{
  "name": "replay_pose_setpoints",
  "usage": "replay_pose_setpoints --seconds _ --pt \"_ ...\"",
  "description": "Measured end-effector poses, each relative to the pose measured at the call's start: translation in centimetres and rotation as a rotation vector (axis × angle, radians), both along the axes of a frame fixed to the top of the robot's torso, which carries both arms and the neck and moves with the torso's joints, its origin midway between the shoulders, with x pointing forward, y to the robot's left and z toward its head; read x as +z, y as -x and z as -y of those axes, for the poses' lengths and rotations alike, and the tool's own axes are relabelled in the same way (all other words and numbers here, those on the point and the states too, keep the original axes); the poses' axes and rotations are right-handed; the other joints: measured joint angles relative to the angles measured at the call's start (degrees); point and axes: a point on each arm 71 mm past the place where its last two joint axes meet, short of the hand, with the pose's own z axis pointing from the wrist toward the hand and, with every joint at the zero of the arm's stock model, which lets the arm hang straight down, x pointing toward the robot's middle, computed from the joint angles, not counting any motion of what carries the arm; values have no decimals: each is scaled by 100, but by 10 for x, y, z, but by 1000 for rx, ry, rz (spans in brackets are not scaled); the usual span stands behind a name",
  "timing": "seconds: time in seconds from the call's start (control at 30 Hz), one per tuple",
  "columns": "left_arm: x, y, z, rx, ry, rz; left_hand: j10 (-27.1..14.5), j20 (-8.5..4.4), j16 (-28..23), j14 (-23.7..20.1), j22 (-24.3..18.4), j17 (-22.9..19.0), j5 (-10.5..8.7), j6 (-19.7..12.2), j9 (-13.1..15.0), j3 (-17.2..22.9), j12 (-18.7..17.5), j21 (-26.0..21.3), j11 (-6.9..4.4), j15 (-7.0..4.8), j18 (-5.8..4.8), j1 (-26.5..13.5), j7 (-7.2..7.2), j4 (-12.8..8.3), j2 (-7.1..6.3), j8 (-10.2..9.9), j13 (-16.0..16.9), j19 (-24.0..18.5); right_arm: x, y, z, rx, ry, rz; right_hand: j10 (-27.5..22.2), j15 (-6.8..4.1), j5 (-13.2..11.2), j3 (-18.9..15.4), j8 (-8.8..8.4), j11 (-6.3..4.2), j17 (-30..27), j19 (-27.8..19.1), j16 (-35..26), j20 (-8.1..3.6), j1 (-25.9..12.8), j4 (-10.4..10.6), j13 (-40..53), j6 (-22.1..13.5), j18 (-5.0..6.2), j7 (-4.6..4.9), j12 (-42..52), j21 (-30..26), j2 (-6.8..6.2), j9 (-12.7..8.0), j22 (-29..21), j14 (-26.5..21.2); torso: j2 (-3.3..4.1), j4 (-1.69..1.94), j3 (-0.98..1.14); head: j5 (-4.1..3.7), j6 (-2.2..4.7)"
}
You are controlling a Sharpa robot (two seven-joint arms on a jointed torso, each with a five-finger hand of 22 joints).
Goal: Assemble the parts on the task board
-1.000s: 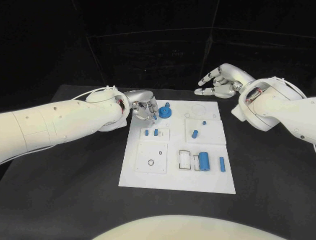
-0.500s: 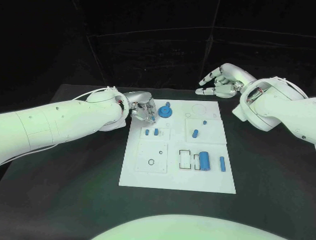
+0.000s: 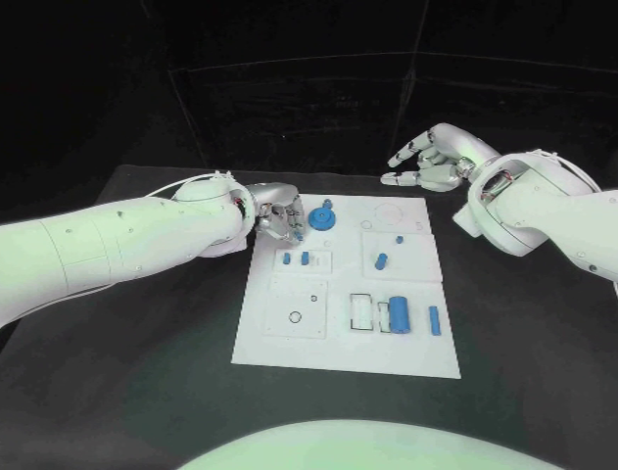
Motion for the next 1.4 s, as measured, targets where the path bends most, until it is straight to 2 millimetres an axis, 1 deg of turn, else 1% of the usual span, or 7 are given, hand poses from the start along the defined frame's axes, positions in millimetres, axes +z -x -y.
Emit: replay_pose_setpoints --seconds 0.23,0.73,0.77,1.0,1.07,1.33,1.4 --pt "-1 1 1 -5 -11 -6 21 0 0 0 0 -10 0 0 0 0 -20 0 22 0 0 0 0 0 0 0 7 0 0 0 1 -1 0 0 0 0 0 0 0 0 0 0 0 0 0 0 1 0 0 0 0 0 0 0 0 0 0 4 0 -13 -8" --pt "0 4 6 -21 -7 -5 44 0 0 0 8 -9 0 32 -8 15 -20 0 -1 0 0 0 -10 -16 0 -2 11 0 0 0 0 -1 0 0 0 0 0 0 0 0 -1 0 0 0 0 0 3 0 0 0 0 0 0 0 0 0 0 6 -3 -22 -16" --pt "0 4 6 -21 -7 -4 62 0 0 0 13 -9 0 52 -8 15 -20 0 -20 0 0 0 -13 -16 0 -5 15 0 0 0 0 -1 0 0 0 0 0 0 0 0 -1 0 0 0 0 0 2 0 0 0 0 0 0 0 0 0 0 6 -2 -26 -16" --pt "0 4 7 -21 -8 -3 83 0 0 0 12 -9 0 61 0 15 -20 0 0 0 0 0 -21 -16 0 -5 17 0 0 0 0 -1 0 0 0 0 0 0 0 0 -1 0 0 0 0 0 -1 0 0 0 0 0 0 0 0 0 0 5 -1 -30 -20" --pt "-1 4 7 -20 -10 -5 83 0 0 0 12 -15 0 61 6 15 -20 0 0 0 0 -31 -21 -16 -31 -5 18 0 0 0 0 -1 0 0 0 0 0 0 0 0 -1 0 0 0 0 0 -1 0 0 0 0 0 0 0 0 0 0 5 0 -30 -20" --pt "-2 3 9 -12 -27 -23 83 0 0 0 8 -35 0 61 3 15 -43 0 0 0 0 -52 -21 -16 -10 -12 17 0 0 0 0 0 0 0 0 0 0 0 0 0 -1 0 0 0 0 0 0 0 0 0 0 0 0 0 0 0 -1 5 2 -28 -19" --pt "-2 2 9 -10 -32 -28 83 0 0 0 1 -41 0 61 3 15 -43 0 0 0 0 -74 -22 -16 -33 -12 17 0 0 0 0 0 0 0 0 0 0 0 0 0 -1 0 0 0 0 0 1 0 0 0 0 0 0 0 0 0 -1 4 2 -30 -19"
